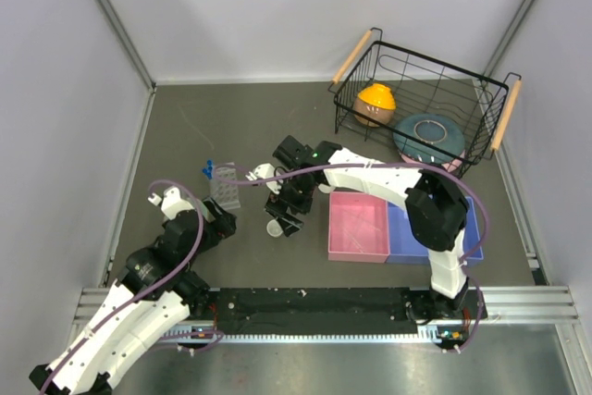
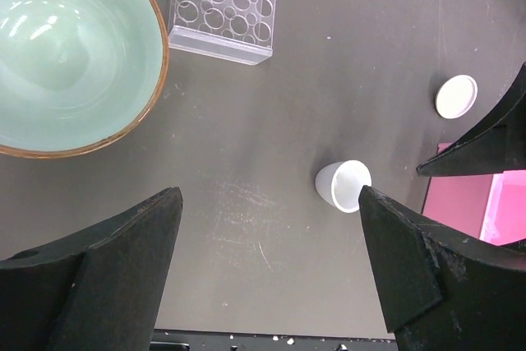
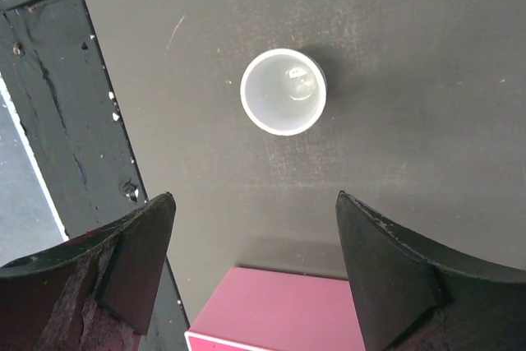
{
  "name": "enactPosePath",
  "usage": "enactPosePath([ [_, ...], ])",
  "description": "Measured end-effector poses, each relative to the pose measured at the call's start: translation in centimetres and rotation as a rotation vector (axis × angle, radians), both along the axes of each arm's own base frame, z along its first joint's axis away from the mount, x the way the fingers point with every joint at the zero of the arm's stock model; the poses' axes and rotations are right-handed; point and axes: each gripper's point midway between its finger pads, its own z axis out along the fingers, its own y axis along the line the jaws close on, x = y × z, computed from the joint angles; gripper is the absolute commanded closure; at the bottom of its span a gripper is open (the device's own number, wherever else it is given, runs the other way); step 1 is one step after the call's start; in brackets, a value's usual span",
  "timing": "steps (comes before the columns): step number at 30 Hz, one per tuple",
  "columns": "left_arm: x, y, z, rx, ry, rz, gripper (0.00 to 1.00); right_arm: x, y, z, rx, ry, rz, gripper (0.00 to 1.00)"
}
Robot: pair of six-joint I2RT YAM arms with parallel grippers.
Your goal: Organize the chemistry lab equipment
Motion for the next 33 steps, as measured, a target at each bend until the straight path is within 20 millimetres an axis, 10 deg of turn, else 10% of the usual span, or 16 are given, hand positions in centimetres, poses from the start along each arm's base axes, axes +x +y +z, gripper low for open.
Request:
enactPosePath([
  [16,-0.2,0.3,0.0,-0.014,-0.002,0.02,0.07,0.4,0.4,-0.2,0.005,-0.004,-0.037,0.23],
  [33,-0.2,0.3,0.0,-0.013,-0.003,0.022,0.07,2.8,3.0,-3.7,-0.058,0.002,-0.095,0.65],
])
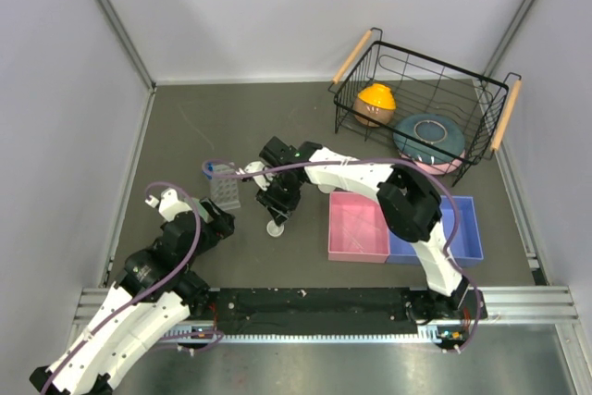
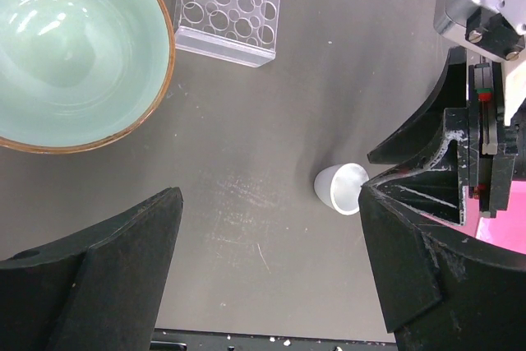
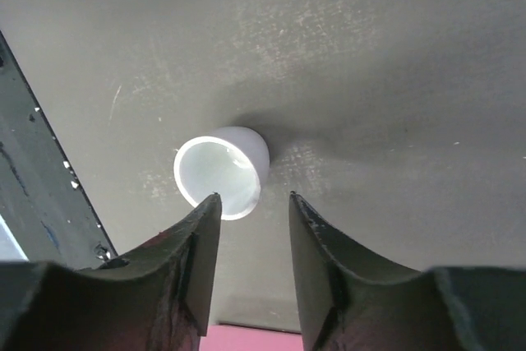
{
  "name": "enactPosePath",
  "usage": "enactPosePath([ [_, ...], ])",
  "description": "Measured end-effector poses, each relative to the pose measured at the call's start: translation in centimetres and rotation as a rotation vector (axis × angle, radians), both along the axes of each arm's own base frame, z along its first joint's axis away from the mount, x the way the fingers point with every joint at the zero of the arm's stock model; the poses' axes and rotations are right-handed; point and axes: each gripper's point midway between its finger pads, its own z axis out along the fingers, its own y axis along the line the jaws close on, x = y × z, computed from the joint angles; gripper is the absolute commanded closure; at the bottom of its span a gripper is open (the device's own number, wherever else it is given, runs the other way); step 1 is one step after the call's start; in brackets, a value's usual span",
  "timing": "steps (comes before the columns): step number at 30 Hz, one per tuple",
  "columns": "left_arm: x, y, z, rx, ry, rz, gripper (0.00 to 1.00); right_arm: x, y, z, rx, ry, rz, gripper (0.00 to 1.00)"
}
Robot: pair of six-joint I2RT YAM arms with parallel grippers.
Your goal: Organize the chemistry lab equipment
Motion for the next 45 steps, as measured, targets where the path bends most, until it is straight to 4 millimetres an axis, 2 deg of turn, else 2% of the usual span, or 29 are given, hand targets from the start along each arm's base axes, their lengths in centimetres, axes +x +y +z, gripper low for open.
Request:
enactPosePath([
  [4,0.0,0.0,0.0,0.0,0.0,0.0,0.07,-0.3,0.4,-0.2,-0.003,0.0,0.009,0.85],
  [11,0.0,0.0,0.2,-0.007,-0.01,0.0,0.07,-0.2,0.3,-1.2,-0.039,-0.018,0.009,0.99],
  [20,-0.1,0.0,0.3,-0.013,-0.016,-0.001,0.07,-0.1,-0.1,-1.0,-0.043,-0.04,0.05,1.0],
  [22,-0.1,0.0,0.4,-0.016,-0.021,-0.002,0.07,-0.4,-0.6,-0.3,-0.039,-0.051,0.089,1.0],
  [25,-0.1,0.0,0.5,-0.021,-0.026,-0.005,0.07,-1.5,-1.9,2.0,-0.001,-0.063,0.157,1.0],
  [28,-0.1,0.0,0.5,-0.016,-0.027,-0.009,0.07,-2.9,-4.0,6.3,0.077,-0.093,0.227,1.0],
  [32,-0.1,-0.1,0.6,-0.012,-0.03,-0.019,0.07,-3.3,-7.1,12.5,0.199,-0.173,0.265,1.0],
  [35,-0.1,-0.2,0.6,-0.014,-0.033,-0.023,0.07,-2.8,-10.1,15.2,0.242,-0.234,0.26,1.0],
  [39,0.0,-0.4,0.8,-0.02,-0.041,-0.033,0.07,-2.3,-14.8,15.5,0.225,-0.245,0.2,1.0],
  [45,0.2,-0.9,0.9,-0.016,-0.043,-0.062,0.07,0.3,-21.7,15.1,0.187,-0.243,-0.023,1.0],
])
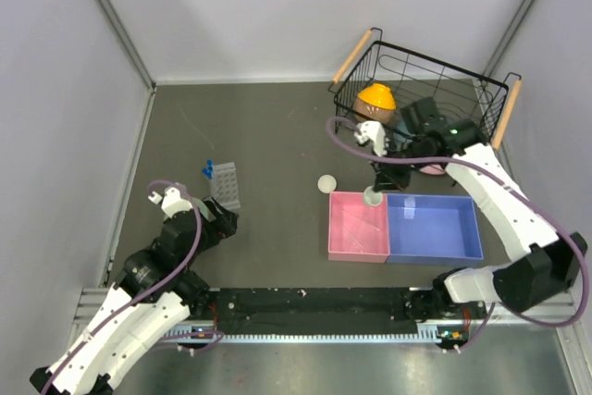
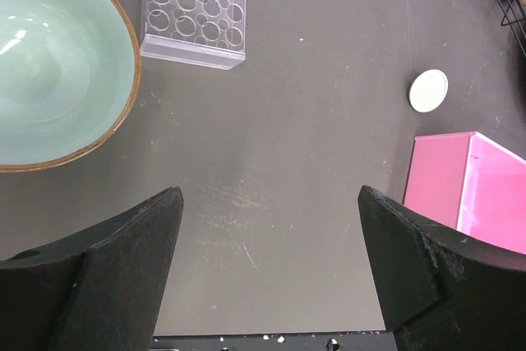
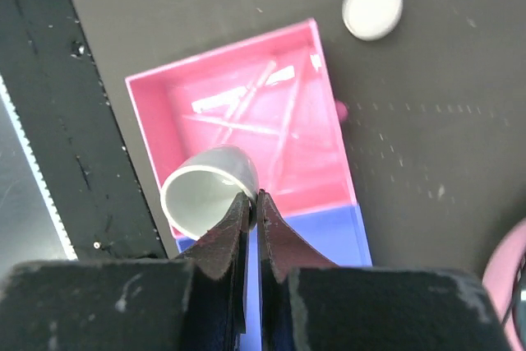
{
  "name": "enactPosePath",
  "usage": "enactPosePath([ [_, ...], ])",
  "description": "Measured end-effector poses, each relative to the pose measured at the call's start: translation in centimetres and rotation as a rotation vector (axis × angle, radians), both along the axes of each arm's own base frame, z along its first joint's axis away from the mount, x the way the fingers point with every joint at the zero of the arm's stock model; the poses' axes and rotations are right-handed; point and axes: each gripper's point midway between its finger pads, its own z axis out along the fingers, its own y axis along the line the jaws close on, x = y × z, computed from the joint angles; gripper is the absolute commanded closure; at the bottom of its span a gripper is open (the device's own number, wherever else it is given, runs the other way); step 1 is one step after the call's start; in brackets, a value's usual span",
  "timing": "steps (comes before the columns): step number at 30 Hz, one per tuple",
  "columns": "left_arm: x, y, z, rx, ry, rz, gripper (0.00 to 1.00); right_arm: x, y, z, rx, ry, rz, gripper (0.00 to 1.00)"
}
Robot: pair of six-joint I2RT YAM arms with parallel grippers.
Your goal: Organize the chemistry lab equipment
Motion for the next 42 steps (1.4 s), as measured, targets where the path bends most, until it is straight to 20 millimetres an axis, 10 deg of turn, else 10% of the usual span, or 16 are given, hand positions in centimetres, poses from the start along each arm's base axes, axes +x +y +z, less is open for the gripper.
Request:
enactPosePath([
  [8,0.6,-1.1,-0.1,0.018,0.007,-0.049,0.07,0.3,-7.5,-0.3,-0.007,-0.028,-0.26,1.0],
  [17,1.0,-2.2,0.1,0.018,0.006,-0.099,0.07,1.9,-14.3,-5.0,-0.136,0.037,-0.513,1.0],
  [29,1.2,-2.8,0.1,0.009,0.007,-0.126,0.07,1.2,-15.2,-13.4,-0.21,0.195,-0.547,1.0],
  [42,1.4,-3.6,0.0,-0.003,0.013,-0.15,0.07,1.1,-15.1,-16.2,-0.21,0.243,-0.575,0.93],
])
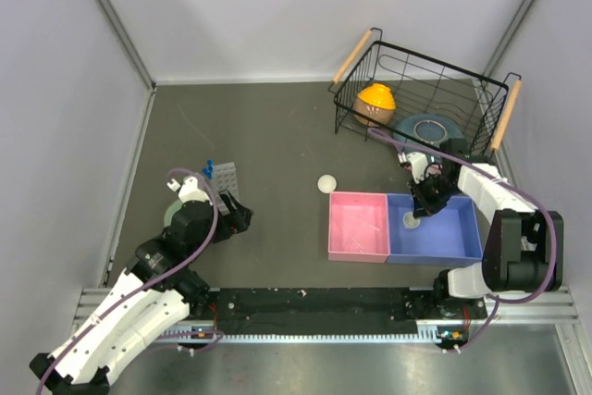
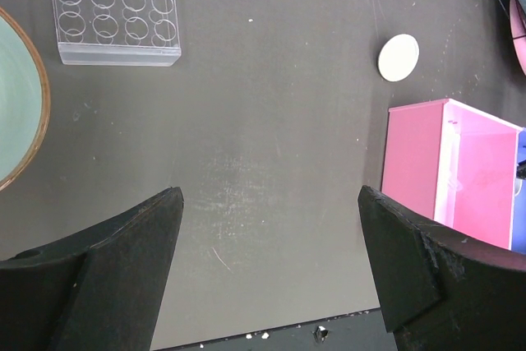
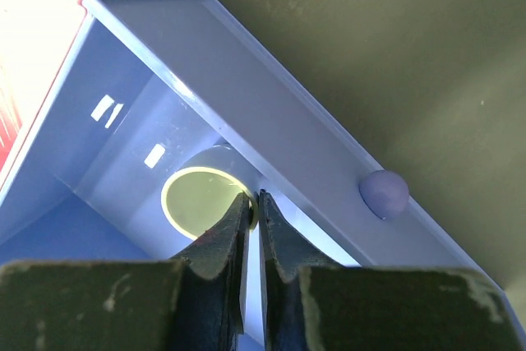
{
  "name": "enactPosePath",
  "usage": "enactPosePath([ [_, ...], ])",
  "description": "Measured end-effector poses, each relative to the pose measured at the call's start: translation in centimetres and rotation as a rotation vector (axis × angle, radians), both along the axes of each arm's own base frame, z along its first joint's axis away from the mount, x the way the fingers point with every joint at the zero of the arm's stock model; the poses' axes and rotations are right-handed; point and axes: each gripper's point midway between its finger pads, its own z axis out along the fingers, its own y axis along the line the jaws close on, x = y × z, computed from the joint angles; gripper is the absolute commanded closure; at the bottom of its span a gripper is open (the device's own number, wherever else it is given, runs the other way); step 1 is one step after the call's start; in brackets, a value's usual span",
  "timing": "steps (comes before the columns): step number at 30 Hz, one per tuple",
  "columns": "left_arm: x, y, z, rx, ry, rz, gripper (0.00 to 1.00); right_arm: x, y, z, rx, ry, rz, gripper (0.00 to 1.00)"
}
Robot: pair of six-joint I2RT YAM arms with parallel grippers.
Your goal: Organize the chemistry lab equipment
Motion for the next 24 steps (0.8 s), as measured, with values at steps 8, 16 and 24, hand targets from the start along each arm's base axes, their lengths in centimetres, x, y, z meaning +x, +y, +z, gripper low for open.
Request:
enactPosePath([
  [8,0.02,-0.26,-0.24,-0.003,0.006,-0.009,0.07,0.16,0.06,-0.01,0.004,-0.005,-0.005,0.82],
  [16,-0.09,-0.4,-0.35,-0.007,0.011,-0.018,0.07,0.01,0.09,-0.16,0.005,-0.001,-0.006,0.73],
  [24,-0.08,-0.48,-0.29,-0.01,0.009,-0.02,0.07,-0.2,0.09,0.1,0.004,-0.008,-0.01,0.55],
])
